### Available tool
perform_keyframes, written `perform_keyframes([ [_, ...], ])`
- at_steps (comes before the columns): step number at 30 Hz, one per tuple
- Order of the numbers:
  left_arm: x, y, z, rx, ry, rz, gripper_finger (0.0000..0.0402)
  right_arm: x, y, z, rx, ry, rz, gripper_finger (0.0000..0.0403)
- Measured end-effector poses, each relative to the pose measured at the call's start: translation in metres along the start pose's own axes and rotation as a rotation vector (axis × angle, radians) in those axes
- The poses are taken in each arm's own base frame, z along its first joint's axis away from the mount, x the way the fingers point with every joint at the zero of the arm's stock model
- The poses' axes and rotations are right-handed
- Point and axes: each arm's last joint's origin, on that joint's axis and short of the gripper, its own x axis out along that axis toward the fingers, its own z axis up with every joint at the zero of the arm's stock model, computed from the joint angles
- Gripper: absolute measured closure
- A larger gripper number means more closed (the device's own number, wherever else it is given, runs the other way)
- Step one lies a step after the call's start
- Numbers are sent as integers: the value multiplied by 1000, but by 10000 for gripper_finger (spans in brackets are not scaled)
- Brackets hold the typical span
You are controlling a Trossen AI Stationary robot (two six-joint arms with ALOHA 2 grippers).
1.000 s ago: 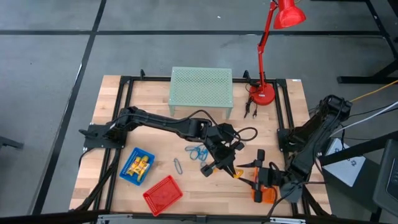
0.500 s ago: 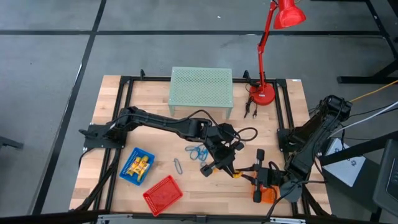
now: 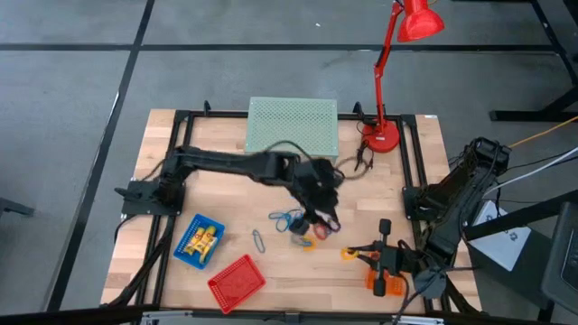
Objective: Pick & Place Office Desk Supplies
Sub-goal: Put the yellow spring keychain into the orange bin
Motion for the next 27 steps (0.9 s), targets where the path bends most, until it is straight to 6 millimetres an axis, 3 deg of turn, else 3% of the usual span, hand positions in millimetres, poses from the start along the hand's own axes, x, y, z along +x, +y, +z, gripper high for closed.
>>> perform_keyframes([
  [7,-50,-8,6,-79,48,63,254,-29,-6,-13,21,-10,-55,382],
  [12,-70,-34,-5,-78,1,137,261,-50,-7,-23,37,-50,-60,382],
  [19,-101,-89,-76,-125,-248,321,265,-73,-7,-35,61,-119,-32,374],
  [21,-106,-107,-100,-137,-319,388,265,-71,-13,-53,107,-114,-30,373],
  [27,-106,-147,-168,-252,-304,479,265,-61,-35,-110,363,6,-10,375],
])
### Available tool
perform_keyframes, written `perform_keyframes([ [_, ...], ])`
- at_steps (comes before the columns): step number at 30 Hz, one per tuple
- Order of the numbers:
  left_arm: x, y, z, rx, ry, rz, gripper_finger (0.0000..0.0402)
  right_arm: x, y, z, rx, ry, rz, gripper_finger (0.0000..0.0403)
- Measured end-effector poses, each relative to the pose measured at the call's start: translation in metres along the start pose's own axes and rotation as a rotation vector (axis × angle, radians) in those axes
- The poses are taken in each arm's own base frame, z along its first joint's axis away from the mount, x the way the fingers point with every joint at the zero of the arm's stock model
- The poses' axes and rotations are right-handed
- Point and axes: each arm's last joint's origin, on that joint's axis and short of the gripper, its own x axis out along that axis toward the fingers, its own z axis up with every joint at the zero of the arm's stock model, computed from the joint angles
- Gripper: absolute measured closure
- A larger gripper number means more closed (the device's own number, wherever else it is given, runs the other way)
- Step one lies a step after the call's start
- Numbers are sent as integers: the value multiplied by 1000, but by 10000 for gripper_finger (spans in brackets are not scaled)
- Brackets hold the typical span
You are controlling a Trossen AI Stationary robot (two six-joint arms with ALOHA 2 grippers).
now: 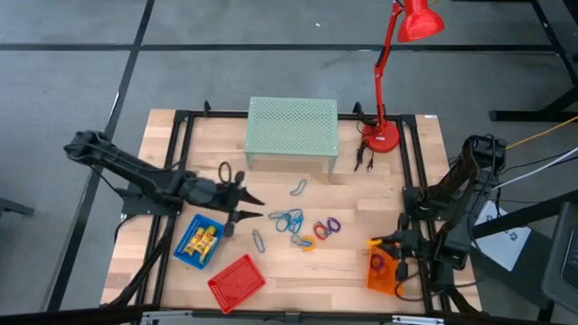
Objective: Pick & Place Office Desk Supplies
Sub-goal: Put the yellow spring keychain into the orange bin
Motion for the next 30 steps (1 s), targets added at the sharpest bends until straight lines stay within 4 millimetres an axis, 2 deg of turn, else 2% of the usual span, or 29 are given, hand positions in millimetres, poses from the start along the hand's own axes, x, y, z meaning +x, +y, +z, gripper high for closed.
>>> perform_keyframes([
  [4,-10,-10,-36,-32,-25,23,265,2,1,-2,87,105,2,375],
  [10,-17,-16,-63,-40,-96,34,265,0,23,11,155,353,53,374],
  [13,-17,-15,-65,-44,-112,30,265,-2,33,19,184,459,77,374],
  [16,-17,-15,-65,-33,-114,31,265,-1,34,25,240,596,29,374],
  [24,-18,-16,-60,-12,-157,21,265,13,28,25,353,925,-106,374],
  [30,-18,-16,-61,-10,-156,20,265,23,20,26,356,1051,-188,373],
])
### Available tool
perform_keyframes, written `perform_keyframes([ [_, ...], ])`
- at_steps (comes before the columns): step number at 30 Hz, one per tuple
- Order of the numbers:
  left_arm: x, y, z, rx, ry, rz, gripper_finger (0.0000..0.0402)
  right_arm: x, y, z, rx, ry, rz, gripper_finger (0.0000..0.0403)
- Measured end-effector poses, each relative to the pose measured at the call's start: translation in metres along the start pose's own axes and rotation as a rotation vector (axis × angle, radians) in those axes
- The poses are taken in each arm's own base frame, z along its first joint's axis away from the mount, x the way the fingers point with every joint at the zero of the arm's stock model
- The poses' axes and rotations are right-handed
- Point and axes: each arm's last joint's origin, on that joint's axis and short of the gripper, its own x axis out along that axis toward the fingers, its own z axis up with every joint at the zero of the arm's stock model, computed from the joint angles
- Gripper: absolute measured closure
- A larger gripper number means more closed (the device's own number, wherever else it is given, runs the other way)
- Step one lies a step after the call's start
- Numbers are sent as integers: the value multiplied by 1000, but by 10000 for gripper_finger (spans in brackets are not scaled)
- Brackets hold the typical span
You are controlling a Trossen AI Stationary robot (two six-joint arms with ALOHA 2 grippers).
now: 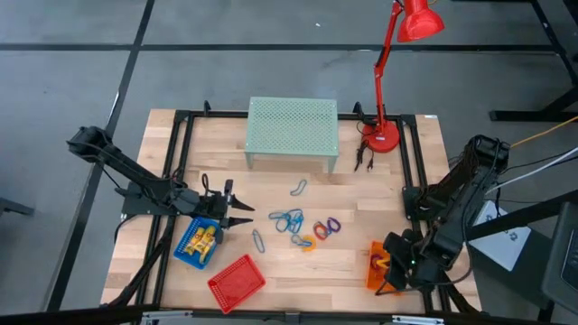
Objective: Pick & Place Office Desk Supplies
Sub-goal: Put the yellow spring keychain into the orange bin, then put the violet spring keychain into the orange bin
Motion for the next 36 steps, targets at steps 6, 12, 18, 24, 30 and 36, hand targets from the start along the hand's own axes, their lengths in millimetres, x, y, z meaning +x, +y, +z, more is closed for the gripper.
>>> perform_keyframes([
  [6,0,-1,0,2,1,-18,265,1,0,4,24,58,-17,328],
  [12,0,-1,0,2,2,-29,265,1,3,4,3,61,13,233],
  [18,0,-1,0,1,2,-32,265,-4,16,7,-87,-36,168,181],
  [24,0,-1,0,-2,2,-33,265,-35,36,17,-187,-190,280,187],
  [30,0,-1,0,-15,3,-41,265,-55,47,41,-246,-475,222,211],
  [36,0,-1,0,-17,3,-48,265,-43,39,90,-78,-523,103,224],
])
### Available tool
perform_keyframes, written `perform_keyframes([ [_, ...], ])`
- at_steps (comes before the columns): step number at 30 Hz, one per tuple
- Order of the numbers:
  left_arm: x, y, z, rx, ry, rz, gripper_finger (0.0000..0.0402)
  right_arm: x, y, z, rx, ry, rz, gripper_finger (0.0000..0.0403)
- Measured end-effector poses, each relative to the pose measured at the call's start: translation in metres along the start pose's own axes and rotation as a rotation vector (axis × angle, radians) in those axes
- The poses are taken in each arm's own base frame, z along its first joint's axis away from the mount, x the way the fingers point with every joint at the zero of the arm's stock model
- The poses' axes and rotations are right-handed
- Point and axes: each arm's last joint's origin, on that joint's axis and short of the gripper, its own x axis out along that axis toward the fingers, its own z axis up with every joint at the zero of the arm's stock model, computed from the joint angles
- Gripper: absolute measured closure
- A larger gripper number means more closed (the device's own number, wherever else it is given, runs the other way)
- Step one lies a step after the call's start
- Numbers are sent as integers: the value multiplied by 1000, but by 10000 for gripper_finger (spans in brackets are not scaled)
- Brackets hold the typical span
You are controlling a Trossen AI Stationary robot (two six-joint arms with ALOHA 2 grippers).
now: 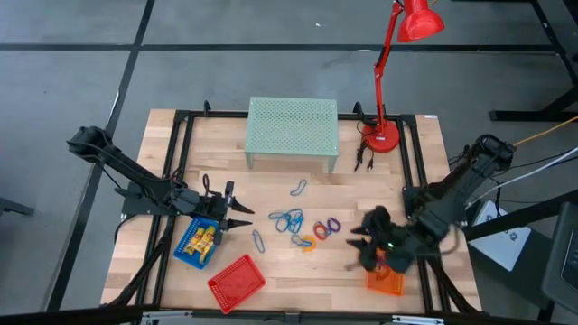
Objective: Pick & Place Office Desk Supplies
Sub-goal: Put the violet spring keychain into the orange bin
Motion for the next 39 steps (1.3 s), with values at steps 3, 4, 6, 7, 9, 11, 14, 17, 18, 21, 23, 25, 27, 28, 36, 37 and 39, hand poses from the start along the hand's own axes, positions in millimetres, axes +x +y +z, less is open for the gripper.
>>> perform_keyframes([
  [3,0,0,0,0,0,0,265,18,-9,18,39,45,-49,225],
  [4,0,0,0,0,0,0,265,25,-12,23,39,70,-60,225],
  [6,0,0,0,0,0,0,265,37,-17,31,24,124,-74,225],
  [7,0,0,0,0,0,0,265,43,-19,34,23,145,-72,225],
  [9,0,0,0,0,1,1,265,54,-22,40,24,178,-67,225],
  [11,0,0,0,0,1,1,265,65,-25,41,16,206,-88,225],
  [14,0,0,0,0,2,1,265,83,-32,40,21,260,-154,225],
  [17,0,0,-1,3,10,2,265,104,-39,34,8,309,-228,225],
  [18,0,0,-1,3,9,2,265,111,-41,32,0,325,-251,225],
  [21,0,0,-1,0,10,0,265,129,-48,26,-18,395,-289,225],
  [23,0,0,-1,-8,11,-9,265,138,-51,22,-27,421,-318,225],
  [25,0,-1,-2,-13,19,-21,265,145,-55,18,-42,444,-348,225],
  [27,0,0,-2,-12,25,-21,265,149,-57,16,-51,464,-360,225],
  [28,0,0,-3,-11,26,-21,265,150,-58,16,-51,467,-362,225],
  [36,0,0,-5,-11,47,-19,265,154,-80,0,-8,479,-405,225],
  [37,0,0,-5,-11,47,-20,265,155,-83,-3,4,468,-406,226],
  [39,0,0,-5,-11,47,-20,265,155,-86,-6,16,452,-411,232],
])
